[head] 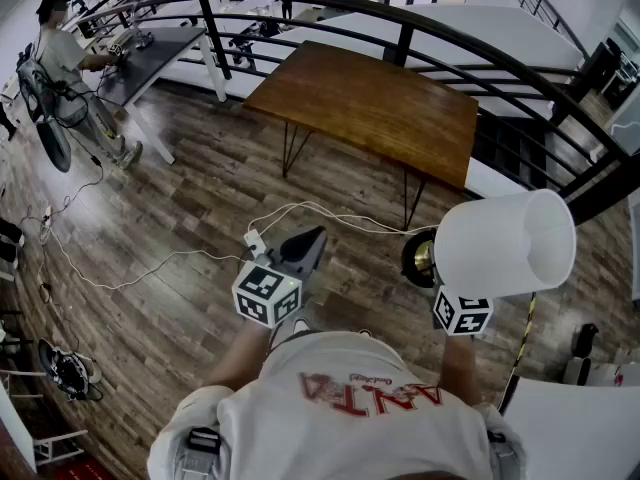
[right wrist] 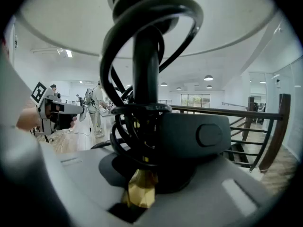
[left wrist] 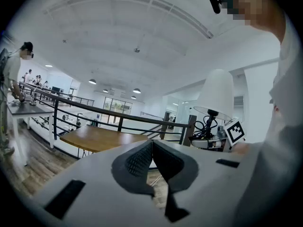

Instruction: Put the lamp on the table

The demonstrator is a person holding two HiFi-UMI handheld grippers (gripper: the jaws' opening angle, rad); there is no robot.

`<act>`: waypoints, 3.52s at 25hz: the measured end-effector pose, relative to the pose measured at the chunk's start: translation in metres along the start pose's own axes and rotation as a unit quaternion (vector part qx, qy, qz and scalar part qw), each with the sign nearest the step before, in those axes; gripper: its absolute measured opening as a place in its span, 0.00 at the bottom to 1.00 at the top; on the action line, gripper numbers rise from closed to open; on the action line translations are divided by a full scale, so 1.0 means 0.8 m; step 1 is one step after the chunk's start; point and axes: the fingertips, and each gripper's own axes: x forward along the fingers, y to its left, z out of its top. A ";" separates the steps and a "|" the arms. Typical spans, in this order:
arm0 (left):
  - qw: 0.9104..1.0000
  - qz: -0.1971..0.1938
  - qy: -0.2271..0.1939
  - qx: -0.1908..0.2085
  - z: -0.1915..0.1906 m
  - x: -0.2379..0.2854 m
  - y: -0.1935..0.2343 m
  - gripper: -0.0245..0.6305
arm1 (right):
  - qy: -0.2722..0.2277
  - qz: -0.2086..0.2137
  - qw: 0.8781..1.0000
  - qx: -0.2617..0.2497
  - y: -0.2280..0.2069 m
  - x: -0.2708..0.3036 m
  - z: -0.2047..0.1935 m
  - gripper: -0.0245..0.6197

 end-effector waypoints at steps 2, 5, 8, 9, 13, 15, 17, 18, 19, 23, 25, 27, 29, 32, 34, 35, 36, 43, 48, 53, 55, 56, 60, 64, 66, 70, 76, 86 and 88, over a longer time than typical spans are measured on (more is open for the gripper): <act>1.000 0.000 0.000 0.001 0.000 0.002 0.003 0.05 | 0.000 0.001 1.000 0.000 0.000 0.004 0.000 0.15; 1.000 0.000 0.002 0.002 0.001 0.004 0.003 0.05 | 0.000 0.002 1.000 0.001 -0.002 0.006 0.001 0.15; 1.000 -0.001 0.003 0.001 0.001 0.004 0.004 0.05 | 0.000 0.003 1.000 0.001 0.000 0.007 0.005 0.15; 1.000 -0.001 0.003 0.001 0.002 0.004 0.004 0.05 | -0.001 0.003 1.000 0.000 0.000 0.008 0.005 0.15; 1.000 -0.001 0.004 0.003 -0.001 0.007 0.003 0.05 | 0.000 0.002 1.000 -0.003 -0.002 0.007 0.003 0.15; 1.000 -0.002 0.005 0.003 -0.002 0.008 0.003 0.05 | 0.002 -0.002 1.000 -0.006 -0.002 0.008 0.002 0.15; 1.000 -0.003 0.006 0.002 -0.003 0.009 0.005 0.05 | 0.003 -0.004 1.000 -0.006 -0.002 0.009 0.002 0.15; 1.000 -0.002 0.007 0.001 -0.004 0.008 0.006 0.05 | 0.002 -0.004 1.000 -0.005 -0.002 0.010 0.002 0.15; 1.000 -0.001 0.007 0.001 -0.004 0.007 0.008 0.05 | 0.001 -0.002 1.000 -0.002 -0.001 0.011 0.003 0.15; 1.000 0.002 0.008 0.001 -0.004 0.001 0.020 0.05 | -0.002 0.004 1.000 0.011 0.010 0.018 0.005 0.15; 1.000 0.002 0.006 0.001 0.000 0.000 0.027 0.05 | -0.002 0.004 1.000 0.012 0.015 0.024 0.008 0.15; 1.000 0.001 0.006 0.001 0.003 -0.003 0.036 0.05 | -0.002 0.001 1.000 0.009 0.021 0.028 0.010 0.15; 1.000 0.000 0.005 -0.001 0.002 -0.009 0.045 0.05 | -0.001 -0.002 1.000 0.007 0.030 0.033 0.012 0.15; 1.000 -0.004 0.004 -0.004 0.002 -0.019 0.063 0.05 | 0.000 -0.004 1.000 0.008 0.047 0.041 0.017 0.15; 1.000 -0.008 0.005 -0.006 0.002 -0.024 0.076 0.05 | 0.000 -0.007 1.000 0.010 0.058 0.049 0.020 0.15; 1.000 -0.010 0.005 -0.007 0.001 -0.027 0.084 0.05 | 0.000 -0.009 1.000 0.011 0.064 0.053 0.020 0.15; 1.000 -0.013 0.006 -0.008 -0.001 -0.029 0.092 0.05 | 0.000 -0.011 1.000 0.011 0.070 0.057 0.021 0.15; 0.999 -0.041 0.013 -0.016 -0.014 -0.023 0.124 0.05 | 0.009 -0.023 1.000 0.018 0.101 0.077 0.013 0.15; 0.998 -0.053 0.017 -0.022 -0.016 -0.013 0.132 0.05 | 0.016 -0.024 1.000 0.012 0.107 0.082 0.014 0.15; 0.998 -0.047 0.020 -0.021 -0.010 0.010 0.147 0.05 | 0.013 -0.021 1.000 0.016 0.091 0.105 0.022 0.15; 0.999 -0.046 0.019 -0.018 -0.003 0.027 0.153 0.05 | 0.010 -0.019 1.000 0.013 0.079 0.120 0.028 0.15; 0.999 -0.045 0.019 -0.016 0.000 0.037 0.156 0.05 | 0.008 -0.018 1.000 0.011 0.072 0.129 0.031 0.15; 0.999 -0.038 0.017 -0.010 0.015 0.086 0.171 0.05 | 0.003 -0.013 1.000 0.005 0.036 0.167 0.043 0.15; 0.999 -0.033 0.012 -0.001 0.037 0.139 0.173 0.05 | -0.001 -0.011 1.000 0.000 -0.011 0.197 0.062 0.15; 0.999 -0.030 0.013 0.000 0.046 0.165 0.172 0.05 | -0.001 -0.009 1.000 -0.001 -0.037 0.211 0.071 0.15; 1.000 -0.021 0.015 0.000 0.059 0.212 0.167 0.05 | -0.002 -0.003 1.000 -0.002 -0.086 0.234 0.084 0.15; 1.000 -0.004 0.023 -0.002 0.065 0.276 0.160 0.05 | 0.000 0.005 1.000 -0.002 -0.153 0.264 0.085 0.15; 0.999 -0.001 0.041 0.008 0.062 0.372 0.148 0.05 | 0.005 -0.001 1.000 0.017 -0.248 0.301 0.070 0.15; 0.999 -0.005 0.045 0.007 0.063 0.385 0.151 0.05 | 0.008 -0.004 1.000 0.022 -0.257 0.306 0.068 0.15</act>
